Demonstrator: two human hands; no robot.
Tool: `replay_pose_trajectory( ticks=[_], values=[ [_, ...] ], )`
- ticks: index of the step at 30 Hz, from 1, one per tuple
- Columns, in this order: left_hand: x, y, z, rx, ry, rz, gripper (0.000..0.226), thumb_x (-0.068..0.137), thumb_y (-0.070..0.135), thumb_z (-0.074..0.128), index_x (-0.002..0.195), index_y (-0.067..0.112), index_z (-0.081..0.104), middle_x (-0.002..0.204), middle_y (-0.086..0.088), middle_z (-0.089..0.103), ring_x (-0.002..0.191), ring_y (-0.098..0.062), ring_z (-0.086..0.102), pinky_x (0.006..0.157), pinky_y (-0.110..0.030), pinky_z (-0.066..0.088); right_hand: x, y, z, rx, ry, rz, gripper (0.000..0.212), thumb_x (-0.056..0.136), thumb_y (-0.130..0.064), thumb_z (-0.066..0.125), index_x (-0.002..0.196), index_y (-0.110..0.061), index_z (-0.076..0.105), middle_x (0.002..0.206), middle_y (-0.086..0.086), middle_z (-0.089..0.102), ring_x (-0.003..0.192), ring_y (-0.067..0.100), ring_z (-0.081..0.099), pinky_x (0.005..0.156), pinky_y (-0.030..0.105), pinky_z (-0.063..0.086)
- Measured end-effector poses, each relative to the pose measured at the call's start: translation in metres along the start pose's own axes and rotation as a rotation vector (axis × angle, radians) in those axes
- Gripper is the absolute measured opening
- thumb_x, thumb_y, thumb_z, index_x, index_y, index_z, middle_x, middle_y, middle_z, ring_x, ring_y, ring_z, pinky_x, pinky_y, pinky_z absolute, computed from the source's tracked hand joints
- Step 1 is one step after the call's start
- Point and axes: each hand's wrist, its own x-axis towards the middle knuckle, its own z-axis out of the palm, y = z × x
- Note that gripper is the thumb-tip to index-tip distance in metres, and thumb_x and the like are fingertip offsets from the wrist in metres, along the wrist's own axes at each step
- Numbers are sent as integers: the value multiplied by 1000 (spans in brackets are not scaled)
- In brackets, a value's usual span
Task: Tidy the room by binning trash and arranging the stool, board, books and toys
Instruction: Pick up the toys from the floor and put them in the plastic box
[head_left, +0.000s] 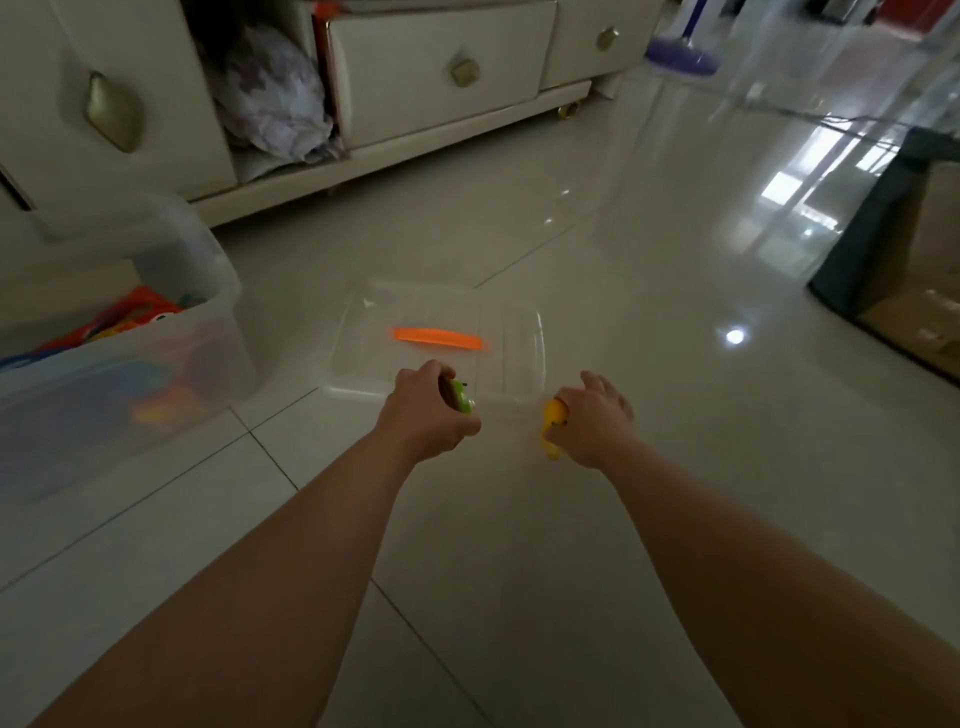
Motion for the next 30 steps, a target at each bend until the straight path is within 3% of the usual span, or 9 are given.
replay_pose_trajectory(
  ticks=[5, 11, 14, 16, 18, 22, 25, 28, 30],
  values=[
    [12, -1, 23, -28, 41, -35, 65, 71, 21, 78, 129, 20, 48, 123, -6, 41, 98, -20, 52, 78, -28, 49, 32, 17, 27, 49, -75, 15, 54, 83, -39, 61, 133, -21, 47, 157, 12, 15, 145, 29, 10, 114, 47, 16],
    [12, -19, 39, -29, 81, -74, 63, 70, 16, 78, 127, 18, 52, 124, -7, 45, 88, -16, 54, 52, -9, 39, 52, 35, 52, 185, -53, 62, 57, 82, -50, 58, 133, -27, 46, 143, 17, 36, 141, 31, 20, 115, 54, 6],
    [9, -27, 37, -26, 89, -116, 63, 72, 15, 78, 129, 17, 51, 125, -7, 43, 84, -13, 52, 51, -10, 37, 44, 26, 59, 211, -79, 19, 47, 78, -49, 60, 119, -27, 52, 123, 17, 46, 125, 33, 40, 109, 50, 22],
    [9, -30, 36, -19, 86, -128, 64, 73, 16, 77, 131, 17, 49, 126, -8, 42, 82, -12, 51, 52, -10, 37, 36, 16, 62, 235, -104, -36, 43, 79, -42, 62, 117, -24, 52, 120, 12, 41, 110, 34, 53, 99, 41, 40],
    [5, -32, 30, -1, 82, -126, 67, 74, 16, 76, 134, 16, 46, 128, -8, 42, 88, -15, 50, 53, -10, 37, 28, 7, 61, 238, -118, -80, 40, 78, -35, 65, 114, -21, 54, 118, 12, 35, 96, 37, 59, 90, 37, 47],
    [-1, -36, 9, 24, 79, -132, 75, 72, 14, 77, 138, 13, 42, 131, -10, 46, 97, -17, 51, 51, -9, 36, 12, -6, 53, 251, -175, -142, 31, 75, -32, 67, 102, -19, 56, 113, 9, 36, 94, 31, 57, 86, 32, 49],
    [-9, -35, -16, -6, 112, -145, 73, 73, 13, 77, 137, 11, 42, 126, -9, 50, 92, -19, 56, 51, -14, 43, -3, -28, 39, 368, -161, -211, 34, 73, -35, 71, 103, -22, 58, 106, 5, 35, 92, 24, 54, 90, 31, 48],
    [-18, -30, -47, 7, 190, -101, 77, 68, 18, 78, 135, 13, 42, 125, -10, 52, 99, -25, 60, 74, -33, 56, -15, -70, 18, 500, -47, -312, 44, 72, -36, 76, 112, -25, 60, 108, 5, 34, 98, 20, 49, 95, 26, 43],
    [-26, -26, -79, -26, 306, -50, 72, 67, 19, 79, 130, 14, 44, 119, -9, 56, 97, -25, 61, 83, -39, 54, -22, -113, -2, 601, 43, -381, 50, 73, -34, 77, 119, -25, 58, 113, 5, 32, 100, 19, 46, 96, 23, 39]
  ],
)
